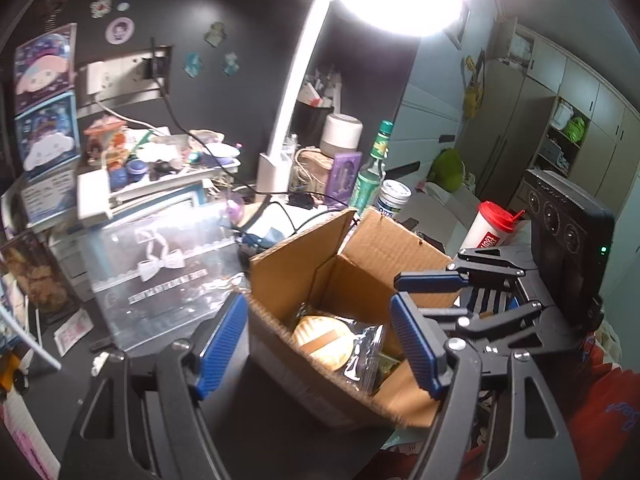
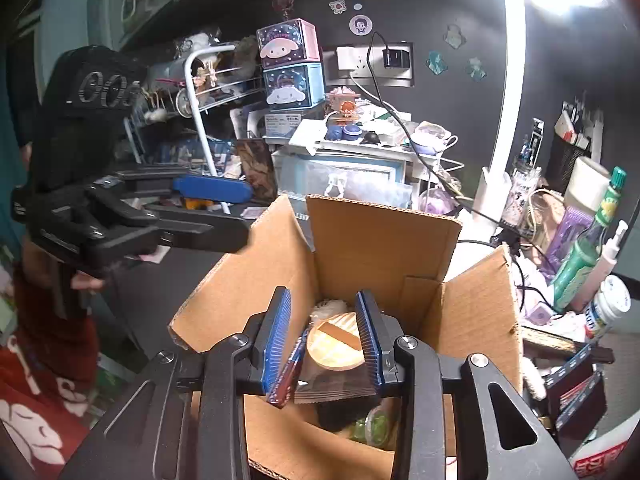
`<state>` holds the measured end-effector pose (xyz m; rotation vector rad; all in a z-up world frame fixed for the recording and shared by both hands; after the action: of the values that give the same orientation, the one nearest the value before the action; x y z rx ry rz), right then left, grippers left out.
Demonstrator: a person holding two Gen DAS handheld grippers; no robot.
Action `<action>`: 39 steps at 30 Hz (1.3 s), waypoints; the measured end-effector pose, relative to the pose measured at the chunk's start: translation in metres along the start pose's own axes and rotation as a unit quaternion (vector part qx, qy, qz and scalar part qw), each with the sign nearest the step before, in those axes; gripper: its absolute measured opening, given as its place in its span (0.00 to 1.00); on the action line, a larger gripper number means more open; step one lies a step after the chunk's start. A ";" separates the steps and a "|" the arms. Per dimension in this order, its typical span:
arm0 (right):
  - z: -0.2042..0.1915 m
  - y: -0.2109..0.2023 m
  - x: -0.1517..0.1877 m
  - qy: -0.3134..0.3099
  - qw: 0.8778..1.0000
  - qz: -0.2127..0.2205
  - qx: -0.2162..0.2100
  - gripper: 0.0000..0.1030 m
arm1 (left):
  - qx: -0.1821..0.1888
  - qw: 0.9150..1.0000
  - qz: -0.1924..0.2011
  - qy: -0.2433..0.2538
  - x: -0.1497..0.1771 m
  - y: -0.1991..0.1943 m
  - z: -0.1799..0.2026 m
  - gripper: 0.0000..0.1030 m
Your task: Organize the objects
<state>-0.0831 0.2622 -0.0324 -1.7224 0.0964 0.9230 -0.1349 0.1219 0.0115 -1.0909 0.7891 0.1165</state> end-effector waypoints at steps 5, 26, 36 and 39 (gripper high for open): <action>-0.020 -0.007 -0.009 -0.013 1.000 0.012 0.021 0.29 | 0.000 1.000 0.026 -0.011 0.017 -0.028 -0.013 0.70; -0.167 0.157 -0.026 -0.014 0.997 -0.054 -0.045 0.30 | -0.072 0.987 0.059 -0.134 0.153 -0.076 -0.148 0.72; -0.112 0.232 -0.028 0.040 0.992 -0.092 0.073 0.38 | -0.060 0.986 0.033 -0.155 0.172 -0.049 -0.171 0.72; -0.105 0.239 -0.031 0.041 0.992 -0.097 0.076 0.38 | -0.057 0.985 0.031 -0.158 0.171 -0.046 -0.177 0.72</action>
<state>-0.1686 0.0724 -0.1933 -1.5965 0.0521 0.6843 -0.0806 -0.0953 -0.1001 -1.1217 0.5349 0.3835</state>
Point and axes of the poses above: each gripper's, at about its wrist camera, not at the fingertips, and y roughly the way its jaws point, z to its right, x to its underside, the point moved 3 cm from there along y, roughly the way its jaws point, and after that the axes turned 12 degrees about -z, right-handed, at the moved point
